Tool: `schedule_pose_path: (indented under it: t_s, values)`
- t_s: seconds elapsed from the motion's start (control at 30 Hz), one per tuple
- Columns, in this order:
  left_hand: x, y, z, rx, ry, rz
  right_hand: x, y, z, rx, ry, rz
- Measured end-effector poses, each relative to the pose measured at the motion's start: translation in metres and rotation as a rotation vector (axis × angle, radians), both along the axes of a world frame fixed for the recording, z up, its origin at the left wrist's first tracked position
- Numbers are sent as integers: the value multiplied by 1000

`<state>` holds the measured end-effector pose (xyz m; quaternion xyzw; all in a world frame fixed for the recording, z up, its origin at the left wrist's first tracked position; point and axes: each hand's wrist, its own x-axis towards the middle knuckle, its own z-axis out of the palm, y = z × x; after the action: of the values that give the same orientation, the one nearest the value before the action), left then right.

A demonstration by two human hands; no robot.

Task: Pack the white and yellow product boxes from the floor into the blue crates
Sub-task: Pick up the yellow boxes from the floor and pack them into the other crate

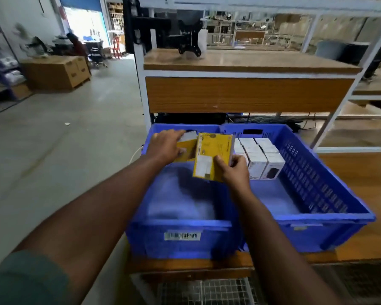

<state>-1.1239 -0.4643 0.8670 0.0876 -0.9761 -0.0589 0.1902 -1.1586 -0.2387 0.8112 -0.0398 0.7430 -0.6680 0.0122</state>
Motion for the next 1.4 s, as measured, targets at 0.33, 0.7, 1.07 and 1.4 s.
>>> schedule_pose_path:
  t_s: [0.33,0.7,1.07,1.4]
  values:
    - [-83,-27,-61,-263,-189,72,-85,-77,-89,-123,-574,127]
    - [-140,-49,-87,-385,-272,26,-98,-83,-84,22,-384,-42]
    - [-141,-65,-134,-257,-252,179,-120,-106,-108,-79,-94,-68]
    - [-140,-65,-141,-247,-91,155,-142,-134,-110,218,-273,-87]
